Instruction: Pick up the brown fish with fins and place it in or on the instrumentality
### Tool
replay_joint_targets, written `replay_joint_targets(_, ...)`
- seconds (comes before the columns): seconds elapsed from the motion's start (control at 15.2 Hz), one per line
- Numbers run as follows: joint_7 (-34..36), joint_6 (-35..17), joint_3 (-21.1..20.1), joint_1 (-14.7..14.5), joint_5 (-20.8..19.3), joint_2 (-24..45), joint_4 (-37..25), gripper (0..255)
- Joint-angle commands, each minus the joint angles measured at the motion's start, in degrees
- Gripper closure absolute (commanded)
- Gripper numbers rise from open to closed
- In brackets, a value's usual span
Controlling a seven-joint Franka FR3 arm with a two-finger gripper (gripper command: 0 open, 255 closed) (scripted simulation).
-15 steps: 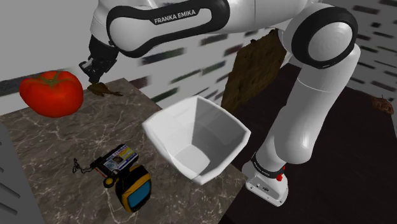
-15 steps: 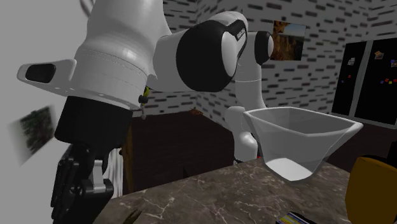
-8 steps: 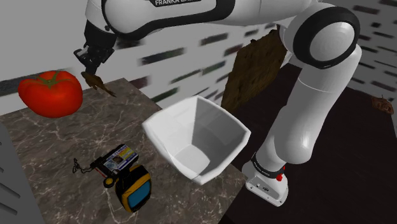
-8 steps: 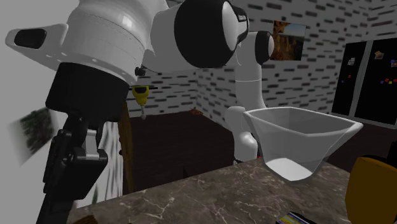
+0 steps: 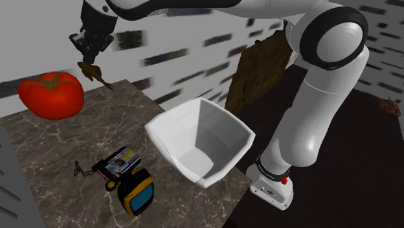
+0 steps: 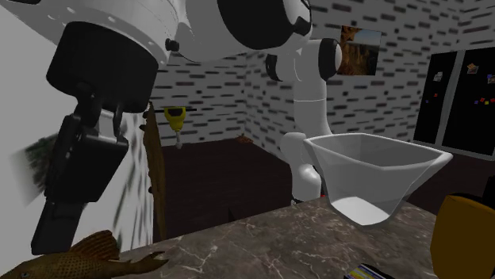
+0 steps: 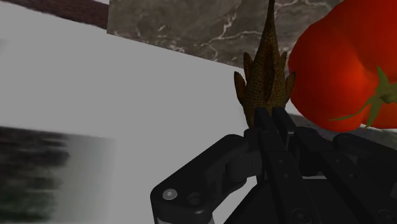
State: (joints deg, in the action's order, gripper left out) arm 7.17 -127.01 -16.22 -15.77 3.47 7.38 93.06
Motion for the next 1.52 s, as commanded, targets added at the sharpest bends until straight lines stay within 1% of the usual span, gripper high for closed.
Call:
replay_joint_targets(0.0,0.1,1.6,0.0,0.0,-0.1,0.2,-1.8,255)
replay_joint_targets(0.53,0.8,8.1,0.0,-0.3,-0.8,1.2,-9.3,255)
replay_joint_targets(1.12,1.8,15.8,-0.1,-0.9,-1.9,3.7,-19.4,255)
replay_joint_targets(1.25,2.2,14.0,-0.4,-0.7,-0.7,-1.5,-12.6,255)
replay_joint_targets(1.45,2.8,12.1,-0.8,-0.8,1.1,-8.6,-4.1,255)
